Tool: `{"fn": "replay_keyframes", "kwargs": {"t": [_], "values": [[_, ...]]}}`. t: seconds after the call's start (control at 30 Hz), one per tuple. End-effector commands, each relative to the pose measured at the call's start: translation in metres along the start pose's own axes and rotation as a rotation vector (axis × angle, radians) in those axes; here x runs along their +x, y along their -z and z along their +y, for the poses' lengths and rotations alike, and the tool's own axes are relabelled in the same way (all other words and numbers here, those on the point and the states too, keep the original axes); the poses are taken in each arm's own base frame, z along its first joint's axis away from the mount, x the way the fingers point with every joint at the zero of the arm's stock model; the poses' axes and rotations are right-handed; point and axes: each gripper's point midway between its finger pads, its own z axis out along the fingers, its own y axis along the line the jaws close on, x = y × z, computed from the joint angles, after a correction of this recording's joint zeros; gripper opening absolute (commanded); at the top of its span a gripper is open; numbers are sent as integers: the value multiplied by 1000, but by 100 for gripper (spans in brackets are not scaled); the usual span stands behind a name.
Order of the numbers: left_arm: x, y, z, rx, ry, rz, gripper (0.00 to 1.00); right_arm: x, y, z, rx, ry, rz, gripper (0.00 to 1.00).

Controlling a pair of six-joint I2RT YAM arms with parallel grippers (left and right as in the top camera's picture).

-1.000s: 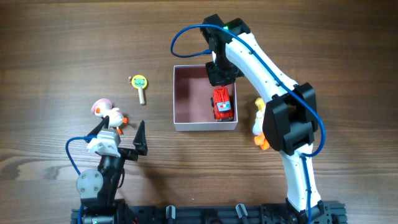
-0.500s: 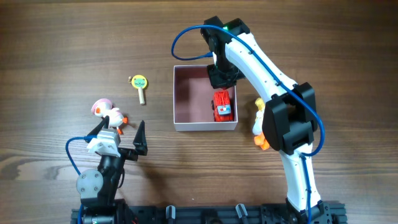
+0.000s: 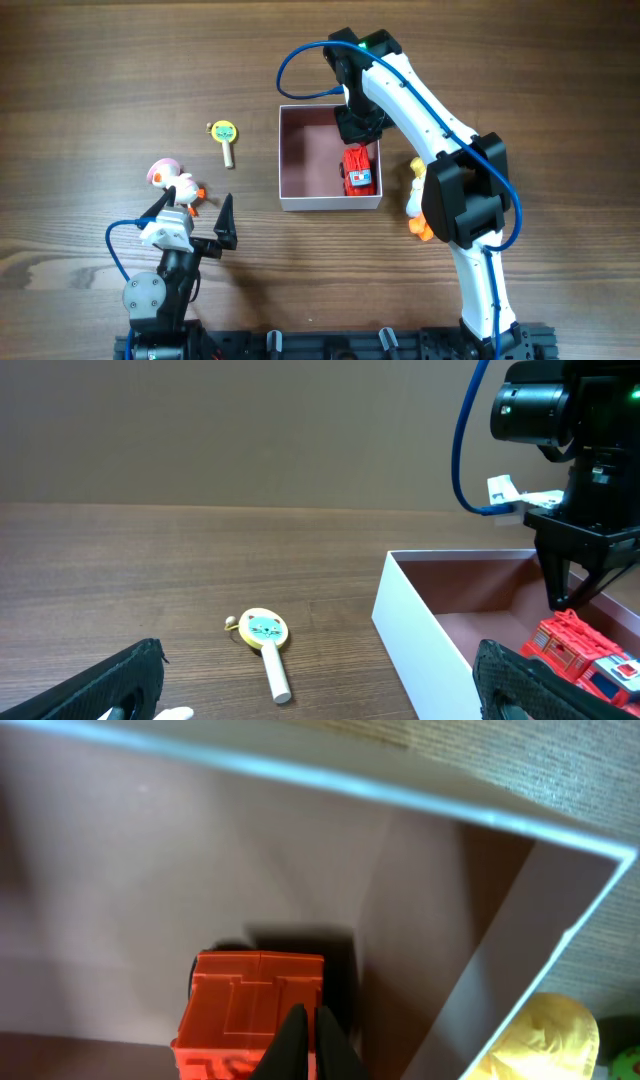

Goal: Pack container

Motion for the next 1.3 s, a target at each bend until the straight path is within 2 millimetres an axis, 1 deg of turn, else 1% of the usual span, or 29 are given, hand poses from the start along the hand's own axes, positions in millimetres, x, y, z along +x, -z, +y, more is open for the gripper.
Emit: {"fn": "replay_keyframes", "kwargs": {"t": [0.0,0.2,0.37,0.6,0.67,0.77,0.97,1.07,1.1,1.13,1.2,1.27], "values": [[1,0,-1,2,6,1,100,4,-10,-4,34,11,33,4],[1,0,-1,2,6,1,100,7,-10,-5,37,10,45,4],[1,0,-1,2,6,1,100,8,-9,-11,70,-12,45,4],[1,0,-1,2,6,1,100,-8,-10,-8,62,-56,-23,4],[1,0,-1,2,6,1,100,-11,-8,-7,52,-74,-32,4],[1,0,-1,2,6,1,100,-13,-5,1,5,-70,-38,4],[1,0,-1,2,6,1,100,-24,6,18,-86,-37,-78,4],[1,0,-1,2,6,1,100,-25,9,39,-204,41,-81,4],[1,0,-1,2,6,1,100,-25,11,49,-263,75,-83,4],[1,0,-1,2,6,1,100,-25,13,55,-297,81,-84,4],[1,0,-1,2,6,1,100,-24,15,62,-334,82,-78,4],[1,0,-1,2,6,1,100,-21,16,64,-347,83,-66,4]]}}
